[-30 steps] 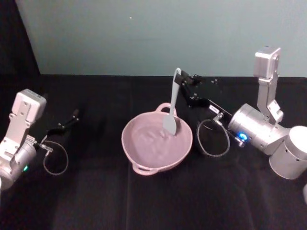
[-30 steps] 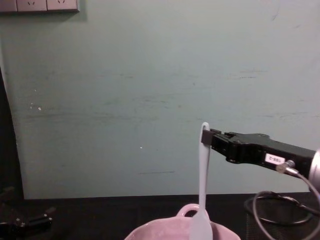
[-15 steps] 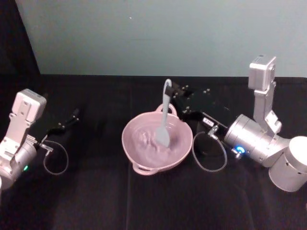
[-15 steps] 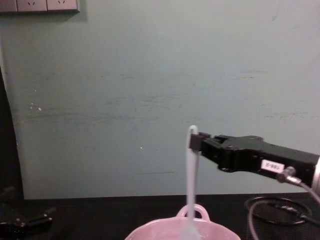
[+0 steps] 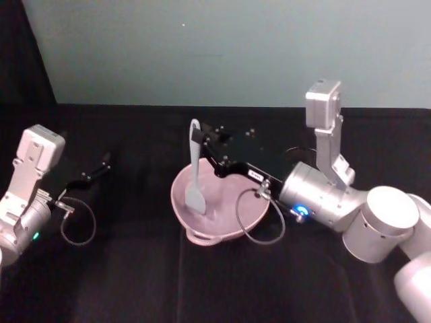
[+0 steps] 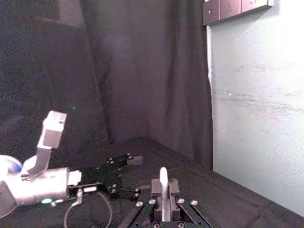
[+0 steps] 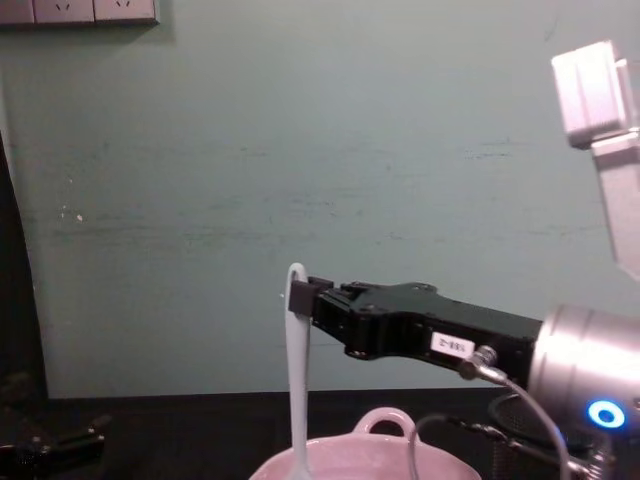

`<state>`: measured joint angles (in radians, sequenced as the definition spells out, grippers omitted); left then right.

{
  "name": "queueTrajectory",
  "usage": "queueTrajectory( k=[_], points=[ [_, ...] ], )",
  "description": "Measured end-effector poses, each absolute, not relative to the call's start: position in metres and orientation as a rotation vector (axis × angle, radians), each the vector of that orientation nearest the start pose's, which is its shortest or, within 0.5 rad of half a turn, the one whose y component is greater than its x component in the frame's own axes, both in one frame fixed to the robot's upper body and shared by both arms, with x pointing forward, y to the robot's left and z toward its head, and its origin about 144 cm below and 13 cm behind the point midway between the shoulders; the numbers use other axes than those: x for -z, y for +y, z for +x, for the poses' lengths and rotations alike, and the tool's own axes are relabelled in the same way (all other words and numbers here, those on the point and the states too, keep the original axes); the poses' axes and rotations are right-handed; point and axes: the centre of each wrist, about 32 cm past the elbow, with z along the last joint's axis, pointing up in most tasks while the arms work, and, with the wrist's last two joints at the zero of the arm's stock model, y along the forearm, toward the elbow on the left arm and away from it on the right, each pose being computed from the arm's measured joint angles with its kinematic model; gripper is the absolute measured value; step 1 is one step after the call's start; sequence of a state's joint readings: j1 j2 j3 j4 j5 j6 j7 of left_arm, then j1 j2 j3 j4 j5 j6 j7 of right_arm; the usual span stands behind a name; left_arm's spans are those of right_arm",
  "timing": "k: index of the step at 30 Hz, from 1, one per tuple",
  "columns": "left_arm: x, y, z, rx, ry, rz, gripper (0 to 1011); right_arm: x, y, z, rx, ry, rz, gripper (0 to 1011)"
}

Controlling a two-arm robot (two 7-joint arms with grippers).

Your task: Use the one hand to pick up the spoon and stir the clear water in the bowl.

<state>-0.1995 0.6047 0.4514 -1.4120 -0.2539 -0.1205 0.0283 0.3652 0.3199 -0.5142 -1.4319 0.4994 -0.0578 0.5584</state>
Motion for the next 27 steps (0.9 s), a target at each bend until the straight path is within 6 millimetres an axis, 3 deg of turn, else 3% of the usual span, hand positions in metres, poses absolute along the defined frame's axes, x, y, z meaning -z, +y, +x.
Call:
queueTrajectory(
  k=[13, 27],
  points=[
    [-1.140, 0.310, 0.489, -1.248, -0.285, 0.304, 1011, -1.186, -0.195, 0.561, 0.648, -0.033, 0.113, 98],
    [-1.140, 0.310, 0.489, -1.248, -0.285, 0.304, 1011, -1.192, -0.229, 0.542, 0.738, -0.059, 0.092, 98]
  ],
)
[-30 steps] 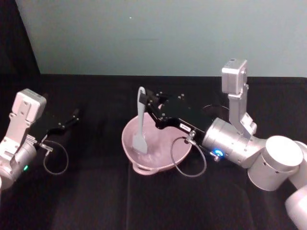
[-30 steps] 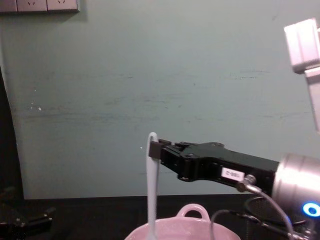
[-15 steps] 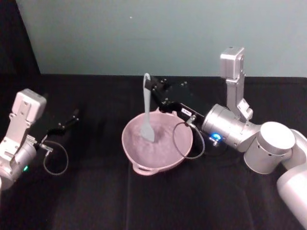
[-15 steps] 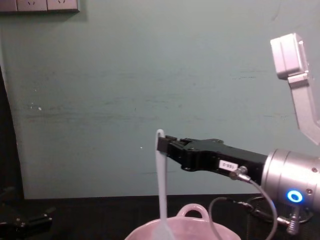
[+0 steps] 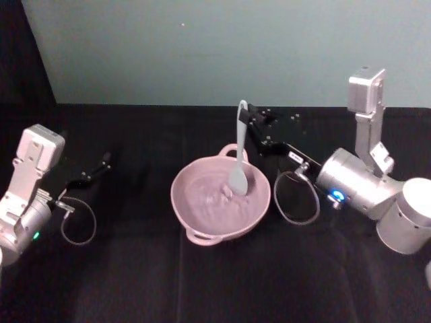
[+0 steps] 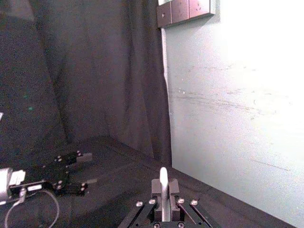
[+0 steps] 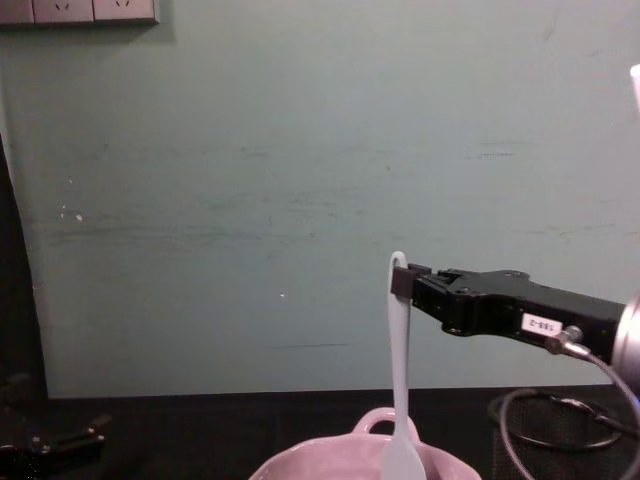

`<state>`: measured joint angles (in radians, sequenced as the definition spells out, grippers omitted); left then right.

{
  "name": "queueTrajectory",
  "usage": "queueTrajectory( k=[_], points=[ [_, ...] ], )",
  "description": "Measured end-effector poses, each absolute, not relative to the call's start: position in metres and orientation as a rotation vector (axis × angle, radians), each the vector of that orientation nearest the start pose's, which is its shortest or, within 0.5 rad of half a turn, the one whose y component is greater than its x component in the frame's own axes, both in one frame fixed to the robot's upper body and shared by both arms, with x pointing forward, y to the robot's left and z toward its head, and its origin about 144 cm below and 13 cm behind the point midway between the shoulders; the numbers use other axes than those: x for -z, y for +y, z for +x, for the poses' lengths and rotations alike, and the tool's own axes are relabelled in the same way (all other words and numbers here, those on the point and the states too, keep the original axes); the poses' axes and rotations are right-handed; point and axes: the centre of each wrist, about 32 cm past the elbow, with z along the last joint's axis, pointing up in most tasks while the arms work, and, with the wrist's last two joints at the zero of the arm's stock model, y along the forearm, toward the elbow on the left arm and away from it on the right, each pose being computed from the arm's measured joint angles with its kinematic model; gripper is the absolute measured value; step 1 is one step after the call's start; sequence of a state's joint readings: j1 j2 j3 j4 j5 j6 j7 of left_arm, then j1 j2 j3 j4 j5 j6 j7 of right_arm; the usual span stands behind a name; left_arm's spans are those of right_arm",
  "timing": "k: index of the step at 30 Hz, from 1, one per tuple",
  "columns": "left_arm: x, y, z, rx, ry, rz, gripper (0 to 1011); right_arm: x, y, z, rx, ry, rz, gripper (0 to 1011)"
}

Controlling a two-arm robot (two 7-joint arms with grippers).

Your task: Use the one hand to pick up the spoon and stir the clear water in the bowl.

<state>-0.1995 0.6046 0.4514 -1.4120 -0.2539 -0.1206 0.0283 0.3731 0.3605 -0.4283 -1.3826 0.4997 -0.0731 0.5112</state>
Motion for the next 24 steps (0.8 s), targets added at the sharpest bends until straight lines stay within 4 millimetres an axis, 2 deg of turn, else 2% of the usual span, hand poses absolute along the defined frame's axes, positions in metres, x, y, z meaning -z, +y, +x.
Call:
queueTrajectory(
  k=[6, 12, 17, 24],
  points=[
    [-1.140, 0.310, 0.489, -1.248, -0.285, 0.304, 1011, -1.197, -0.228, 0.525, 0.718, -0.070, 0.081, 99],
    [-1.140, 0.310, 0.489, -1.248, -0.285, 0.305, 1011, -1.195, -0.212, 0.516, 0.662, -0.062, 0.086, 98],
    [-1.140, 0.310, 0.489, -1.248, -0.285, 0.304, 1011, -1.192, -0.192, 0.517, 0.599, -0.046, 0.096, 98],
    [-1.140, 0.310, 0.489, -1.248, -0.285, 0.304, 1011, -1.191, -0.175, 0.528, 0.564, -0.044, 0.109, 98]
  ],
)
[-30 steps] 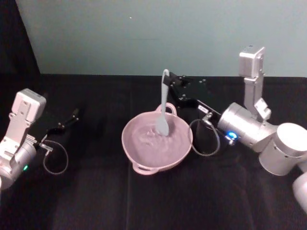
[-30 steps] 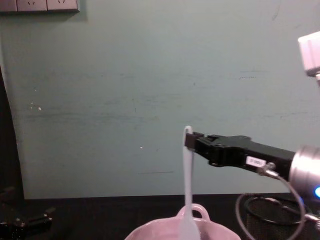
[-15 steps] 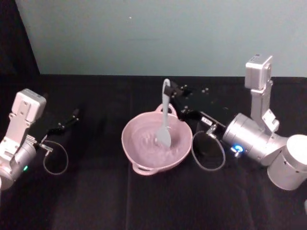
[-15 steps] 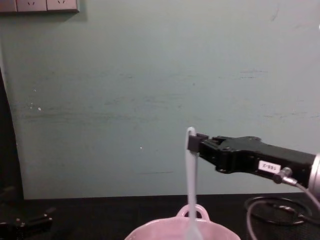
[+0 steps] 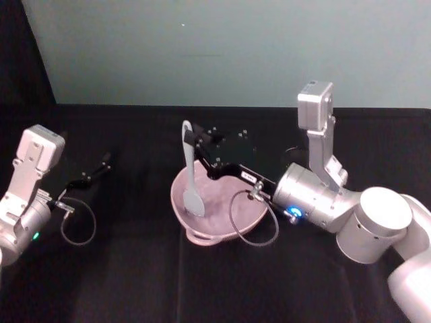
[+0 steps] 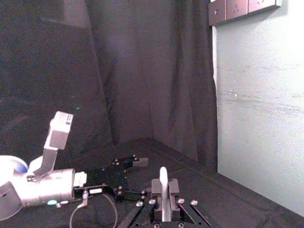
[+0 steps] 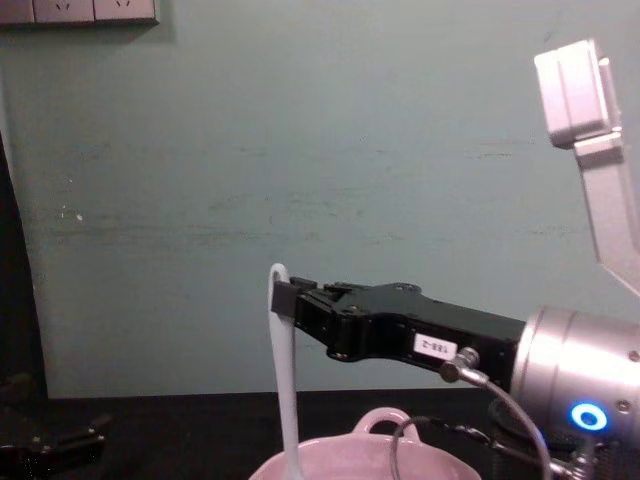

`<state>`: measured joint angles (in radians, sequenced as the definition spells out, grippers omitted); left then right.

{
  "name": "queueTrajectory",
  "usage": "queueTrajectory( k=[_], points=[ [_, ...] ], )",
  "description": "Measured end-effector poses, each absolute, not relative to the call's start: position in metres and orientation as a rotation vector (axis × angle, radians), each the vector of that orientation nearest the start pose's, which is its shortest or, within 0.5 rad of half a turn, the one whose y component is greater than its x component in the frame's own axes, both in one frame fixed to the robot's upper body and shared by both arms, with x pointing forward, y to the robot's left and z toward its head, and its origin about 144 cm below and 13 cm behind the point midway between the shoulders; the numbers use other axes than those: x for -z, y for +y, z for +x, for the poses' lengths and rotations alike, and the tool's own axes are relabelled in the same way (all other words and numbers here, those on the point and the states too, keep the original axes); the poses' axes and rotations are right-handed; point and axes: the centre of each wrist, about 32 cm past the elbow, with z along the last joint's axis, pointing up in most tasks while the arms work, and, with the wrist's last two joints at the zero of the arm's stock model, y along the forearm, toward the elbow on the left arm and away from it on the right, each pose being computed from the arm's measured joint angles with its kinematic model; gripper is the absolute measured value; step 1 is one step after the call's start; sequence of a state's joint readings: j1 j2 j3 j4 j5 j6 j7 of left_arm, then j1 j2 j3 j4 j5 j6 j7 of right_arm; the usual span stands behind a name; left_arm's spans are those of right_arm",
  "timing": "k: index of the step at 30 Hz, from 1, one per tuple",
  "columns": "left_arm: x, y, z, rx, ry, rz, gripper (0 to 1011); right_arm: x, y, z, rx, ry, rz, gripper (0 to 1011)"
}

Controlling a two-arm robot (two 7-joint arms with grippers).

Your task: Use the one hand to pick up the spoon and stir the clear water in the bowl.

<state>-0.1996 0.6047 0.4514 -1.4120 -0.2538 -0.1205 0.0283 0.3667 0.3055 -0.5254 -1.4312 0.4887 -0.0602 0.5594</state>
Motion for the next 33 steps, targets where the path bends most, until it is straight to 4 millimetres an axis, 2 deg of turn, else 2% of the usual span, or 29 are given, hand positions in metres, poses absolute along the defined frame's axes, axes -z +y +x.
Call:
queueTrajectory(
  k=[9, 16, 25, 33],
  points=[
    [-1.140, 0.310, 0.489, -1.248, -0.285, 0.304, 1011, -1.185, -0.176, 0.550, 0.589, -0.017, 0.140, 99],
    [-1.140, 0.310, 0.489, -1.248, -0.285, 0.304, 1011, -1.180, -0.192, 0.564, 0.653, -0.003, 0.147, 98],
    [-1.140, 0.310, 0.489, -1.248, -0.285, 0.304, 1011, -1.183, -0.223, 0.558, 0.745, -0.019, 0.153, 98],
    [-1.140, 0.310, 0.489, -1.248, -0.285, 0.304, 1011, -1.188, -0.230, 0.545, 0.752, -0.041, 0.125, 98]
  ],
)
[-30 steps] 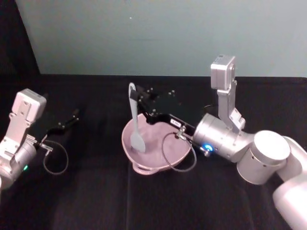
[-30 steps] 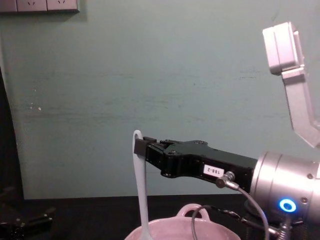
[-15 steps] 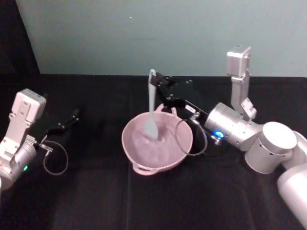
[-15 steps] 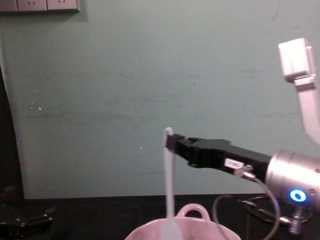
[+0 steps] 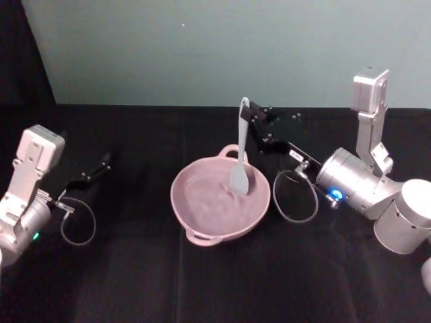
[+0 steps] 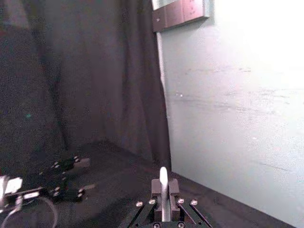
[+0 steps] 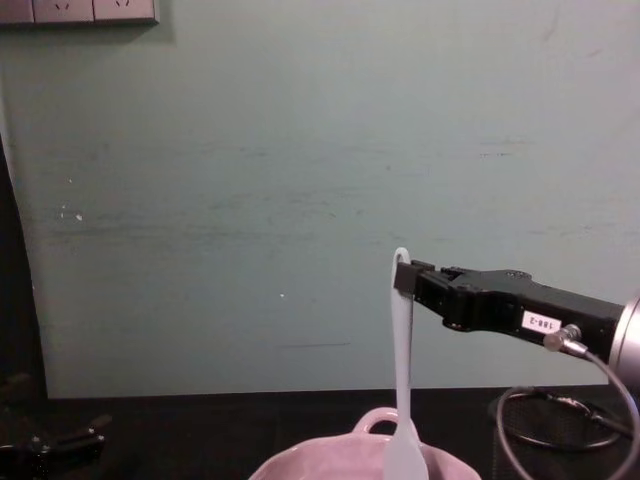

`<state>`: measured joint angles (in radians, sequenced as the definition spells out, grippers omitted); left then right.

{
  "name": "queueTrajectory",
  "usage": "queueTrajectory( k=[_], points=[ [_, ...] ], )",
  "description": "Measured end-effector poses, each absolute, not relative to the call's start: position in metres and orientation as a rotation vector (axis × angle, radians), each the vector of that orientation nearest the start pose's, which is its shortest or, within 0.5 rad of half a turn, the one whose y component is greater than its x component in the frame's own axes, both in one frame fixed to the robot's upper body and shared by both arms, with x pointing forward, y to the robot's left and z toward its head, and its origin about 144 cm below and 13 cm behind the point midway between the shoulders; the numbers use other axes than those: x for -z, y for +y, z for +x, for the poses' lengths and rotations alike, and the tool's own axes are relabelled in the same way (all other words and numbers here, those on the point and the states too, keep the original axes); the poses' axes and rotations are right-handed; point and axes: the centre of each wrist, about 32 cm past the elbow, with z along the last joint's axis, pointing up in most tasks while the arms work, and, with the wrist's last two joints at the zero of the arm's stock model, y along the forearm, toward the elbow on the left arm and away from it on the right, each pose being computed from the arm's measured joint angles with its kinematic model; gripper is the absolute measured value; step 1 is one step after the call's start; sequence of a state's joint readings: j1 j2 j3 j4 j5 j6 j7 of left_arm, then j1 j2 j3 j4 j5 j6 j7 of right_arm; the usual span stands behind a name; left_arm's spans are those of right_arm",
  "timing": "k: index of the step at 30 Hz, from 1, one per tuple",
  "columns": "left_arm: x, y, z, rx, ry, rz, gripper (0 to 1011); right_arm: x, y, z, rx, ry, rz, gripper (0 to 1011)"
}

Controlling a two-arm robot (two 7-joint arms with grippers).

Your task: Use the one hand to pick up the spoon and stir the clear water in the bowl.

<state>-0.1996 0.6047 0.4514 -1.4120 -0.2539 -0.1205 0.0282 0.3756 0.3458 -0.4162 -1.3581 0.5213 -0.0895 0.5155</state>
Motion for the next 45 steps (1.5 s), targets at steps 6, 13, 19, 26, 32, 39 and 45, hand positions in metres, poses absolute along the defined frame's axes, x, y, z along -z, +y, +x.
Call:
queueTrajectory(
  k=[6, 13, 19, 26, 32, 39, 45],
  points=[
    [-1.140, 0.310, 0.489, -1.248, -0.285, 0.304, 1011, -1.189, -0.215, 0.532, 0.696, -0.041, 0.108, 98],
    [-1.140, 0.310, 0.489, -1.248, -0.285, 0.304, 1011, -1.190, -0.195, 0.526, 0.629, -0.035, 0.123, 98],
    [-1.140, 0.310, 0.489, -1.248, -0.285, 0.304, 1011, -1.196, -0.188, 0.523, 0.603, -0.045, 0.144, 98],
    [-1.140, 0.310, 0.489, -1.248, -0.285, 0.304, 1011, -1.200, -0.194, 0.521, 0.621, -0.055, 0.151, 98],
    [-1.140, 0.310, 0.489, -1.248, -0.285, 0.304, 1011, -1.220, -0.209, 0.516, 0.656, -0.099, 0.193, 98],
    [-1.140, 0.310, 0.489, -1.248, -0.285, 0.304, 1011, -1.258, -0.237, 0.504, 0.709, -0.143, 0.249, 98],
    [-1.140, 0.310, 0.489, -1.248, -0.285, 0.304, 1011, -1.278, -0.270, 0.488, 0.777, -0.135, 0.253, 98]
  ],
)
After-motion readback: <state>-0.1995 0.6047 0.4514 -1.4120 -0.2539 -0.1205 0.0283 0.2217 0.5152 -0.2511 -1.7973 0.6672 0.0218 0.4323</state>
